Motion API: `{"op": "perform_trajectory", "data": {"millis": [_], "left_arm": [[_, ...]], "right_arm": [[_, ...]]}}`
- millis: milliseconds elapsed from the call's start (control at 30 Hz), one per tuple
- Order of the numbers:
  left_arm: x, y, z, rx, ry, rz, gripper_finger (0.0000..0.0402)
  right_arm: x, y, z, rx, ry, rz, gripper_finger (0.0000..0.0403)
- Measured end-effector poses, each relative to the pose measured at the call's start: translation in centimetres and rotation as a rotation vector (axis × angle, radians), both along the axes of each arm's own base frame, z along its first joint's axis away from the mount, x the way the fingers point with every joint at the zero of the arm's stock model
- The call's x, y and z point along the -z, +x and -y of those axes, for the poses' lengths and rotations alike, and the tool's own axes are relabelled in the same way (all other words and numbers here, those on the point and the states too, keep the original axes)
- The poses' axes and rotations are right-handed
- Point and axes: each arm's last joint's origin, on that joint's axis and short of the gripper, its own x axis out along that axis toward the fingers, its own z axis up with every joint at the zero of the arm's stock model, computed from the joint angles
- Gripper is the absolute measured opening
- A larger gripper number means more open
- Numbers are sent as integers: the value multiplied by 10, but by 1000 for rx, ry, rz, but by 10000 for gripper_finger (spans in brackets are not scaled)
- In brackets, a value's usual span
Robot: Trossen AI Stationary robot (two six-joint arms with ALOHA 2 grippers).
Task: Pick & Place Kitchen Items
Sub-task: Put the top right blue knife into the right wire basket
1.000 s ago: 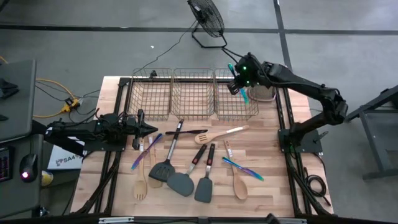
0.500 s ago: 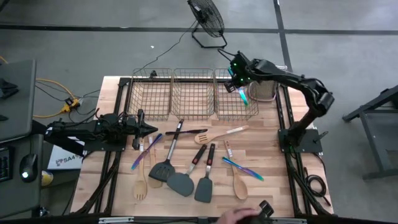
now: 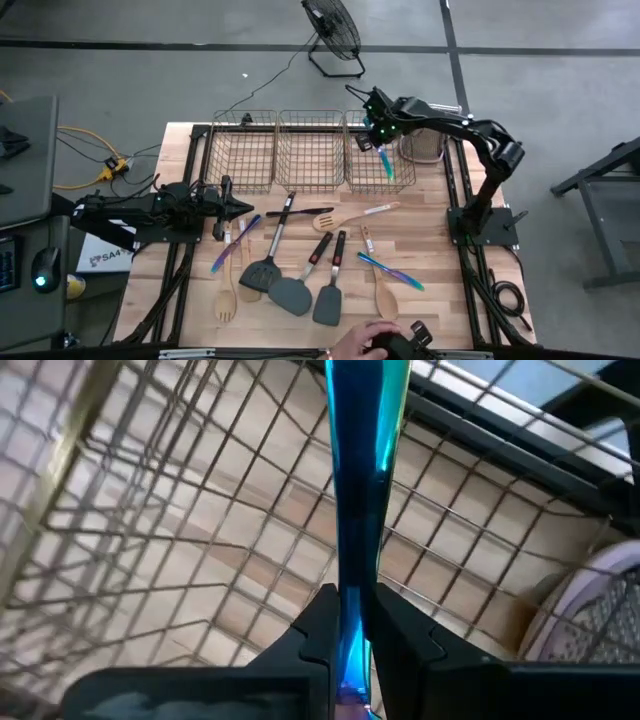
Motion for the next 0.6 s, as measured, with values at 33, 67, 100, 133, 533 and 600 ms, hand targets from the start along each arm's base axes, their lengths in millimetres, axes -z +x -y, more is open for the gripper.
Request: {"op": "perform_trajectory", "data": {"millis": [33,67,100,133,533,600], "left_arm": [[0,0,0,0,0,0,3],[0,0,0,0,0,0,3],[0,0,0,0,0,-1,3],[0,0,0,0,0,0,3],[0,0,0,0,0,0,3],[0,0,0,0,0,0,3]], "right_arm": [[2,0,0,-17,1,-10,34],[4,0,1,-30,4,-24,34],[6,1,1,-44,7,-34,34],[8,1,1,-58,10,-42,34],[37,10,12,-118,18,-92,34],[41,10,15,-113,20,-97,34]]}}
